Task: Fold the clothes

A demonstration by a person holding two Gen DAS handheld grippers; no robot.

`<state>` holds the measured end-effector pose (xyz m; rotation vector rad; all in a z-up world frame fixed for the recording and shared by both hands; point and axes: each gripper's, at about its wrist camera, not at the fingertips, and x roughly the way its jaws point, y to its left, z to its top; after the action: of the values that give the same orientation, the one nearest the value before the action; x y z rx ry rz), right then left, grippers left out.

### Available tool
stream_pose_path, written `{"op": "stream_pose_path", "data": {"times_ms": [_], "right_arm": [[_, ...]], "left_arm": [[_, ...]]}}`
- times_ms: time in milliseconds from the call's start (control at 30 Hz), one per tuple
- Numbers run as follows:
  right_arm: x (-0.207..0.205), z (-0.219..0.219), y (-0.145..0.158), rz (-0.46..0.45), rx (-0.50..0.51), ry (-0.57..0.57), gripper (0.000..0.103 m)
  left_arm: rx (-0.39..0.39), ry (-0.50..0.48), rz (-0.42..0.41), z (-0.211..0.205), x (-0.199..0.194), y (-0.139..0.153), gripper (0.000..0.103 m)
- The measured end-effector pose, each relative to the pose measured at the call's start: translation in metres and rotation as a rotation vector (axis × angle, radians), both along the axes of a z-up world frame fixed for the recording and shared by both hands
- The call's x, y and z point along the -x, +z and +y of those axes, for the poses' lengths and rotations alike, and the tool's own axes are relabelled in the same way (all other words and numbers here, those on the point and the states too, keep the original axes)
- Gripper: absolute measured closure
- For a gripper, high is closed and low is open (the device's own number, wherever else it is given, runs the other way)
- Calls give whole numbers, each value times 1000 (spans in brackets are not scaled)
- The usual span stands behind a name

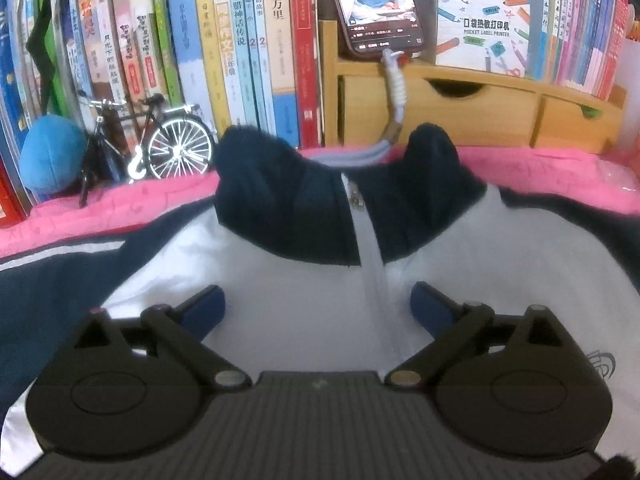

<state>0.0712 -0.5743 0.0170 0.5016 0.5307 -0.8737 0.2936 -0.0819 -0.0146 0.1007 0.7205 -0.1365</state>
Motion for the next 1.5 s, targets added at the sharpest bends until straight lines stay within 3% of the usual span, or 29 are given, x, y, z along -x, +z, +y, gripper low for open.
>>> {"op": "stream_pose_path", "data": {"times_ms": [100, 133, 167, 200, 233, 267, 300, 333, 433, 467, 567, 633, 700, 733, 767, 800, 833, 900, 967, 1000, 1100, 1167, 1200, 1233, 1267, 1300, 1367, 1433, 1500], "right_arm": [[-6, -12, -11, -44, 3, 133, 1], [-12, -15, -13, -51, -23, 169, 6], [-18, -14, -14, -47, -3, 170, 28], [-25, -15, -13, -18, 11, 169, 43], [-30, -14, -10, -5, 31, 170, 79], [-31, -15, -2, -42, 43, 196, 93], [-30, -13, 7, -80, 69, 220, 94], [-24, -4, 22, -127, 171, 232, 94], [1, 38, 58, -245, 614, 280, 95], [1, 40, 60, -222, 694, 261, 95], [-26, -1, 44, -13, 558, 268, 92], [-44, -18, 22, 154, 395, 275, 89], [-53, -12, 7, 272, 362, 288, 77], [-54, -5, 2, 313, 374, 294, 63], [-52, 4, 2, 332, 397, 282, 41], [-49, 14, 4, 345, 417, 271, 33], [-44, 25, 14, 333, 429, 265, 26], [-34, 48, 33, 298, 445, 263, 22], [-30, 70, 60, 174, 377, 366, 6], [-29, 81, 72, 111, 333, 427, 4], [-53, 120, 78, -49, 94, 724, 7], [-85, 151, 68, -48, -11, 869, 35], [-105, 171, 60, 0, -20, 920, 45], [-120, 187, 50, 43, -8, 949, 61], [-133, 197, 38, 77, 14, 956, 71], [-145, 206, 27, 111, 36, 963, 73], [-168, 223, 4, 168, 94, 970, 75], [-187, 212, -10, 141, 252, 893, 71], [-207, 184, -15, 152, 242, 773, 71]], "left_arm": [[-1, 2, 1, 0, 0, 0, 1], [0, 2, 1, 0, 0, 0, 1], [-1, 3, 1, 0, 0, 0, 1], [-1, 3, 1, 0, 0, 0, 1], [0, 3, 1, 0, 0, 0, 1], [0, 3, 1, 0, 0, 0, 1], [1, 2, 2, 1, 0, 0, 1], [1, 2, 2, 1, 0, 0, 1], [3, 1, 3, 2, 0, 0, 1], [4, 1, 4, 1, 0, 0, 1], [6, -3, 8, 1, -1, 0, 0], [6, -3, 8, 1, -1, 0, 0], [6, -3, 8, 1, -1, 0, 0], [6, -3, 8, 1, -1, 0, 0], [6, -2, 8, 1, -1, 0, 0], [6, -2, 8, 1, -1, 0, 0], [6, -3, 10, 1, -1, 0, 0], [6, -4, 11, 1, -1, 0, 0], [6, -4, 11, 1, -1, 0, 0], [6, -3, 11, 1, -1, 0, 0], [5, -4, 12, 1, -1, 0, 0], [5, -4, 12, 1, -1, 0, 0], [5, -3, 13, 1, -1, 0, 0], [5, -3, 13, 1, -1, 0, 0], [5, -3, 13, 1, -1, 0, 0], [5, -2, 13, 0, -1, 0, 0], [5, -2, 14, 1, -1, 0, 0], [5, -6, 16, 2, -1, 0, 0], [5, -7, 17, 3, -1, 0, 0]]}}
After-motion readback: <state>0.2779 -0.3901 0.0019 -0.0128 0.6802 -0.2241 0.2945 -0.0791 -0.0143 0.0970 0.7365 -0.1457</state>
